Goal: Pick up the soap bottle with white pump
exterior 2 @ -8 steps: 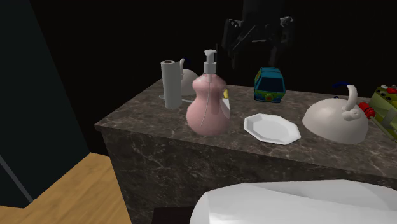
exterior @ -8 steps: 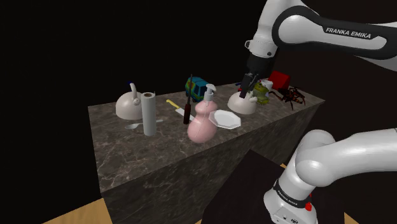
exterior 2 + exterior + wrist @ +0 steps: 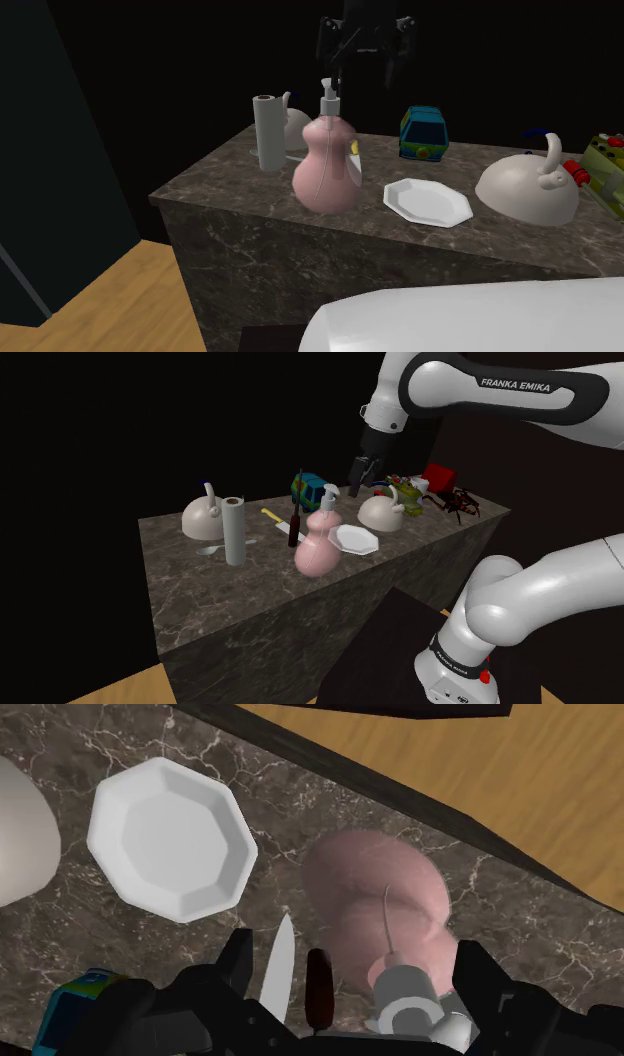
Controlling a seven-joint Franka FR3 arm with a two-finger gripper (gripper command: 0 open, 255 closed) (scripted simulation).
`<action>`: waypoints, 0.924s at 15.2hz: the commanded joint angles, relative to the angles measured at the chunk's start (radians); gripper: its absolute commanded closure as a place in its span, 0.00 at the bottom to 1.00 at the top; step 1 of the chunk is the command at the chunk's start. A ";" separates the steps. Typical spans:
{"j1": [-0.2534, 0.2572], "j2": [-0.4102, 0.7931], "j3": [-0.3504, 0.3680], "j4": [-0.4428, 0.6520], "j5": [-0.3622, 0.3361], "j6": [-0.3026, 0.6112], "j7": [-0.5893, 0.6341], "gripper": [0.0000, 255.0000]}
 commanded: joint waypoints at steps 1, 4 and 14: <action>0.010 0.057 0.021 0.046 0.019 0.026 0.028 0.00; 0.021 0.144 0.047 0.126 0.039 0.055 0.063 0.00; 0.024 0.142 0.053 0.025 0.044 0.158 0.066 0.00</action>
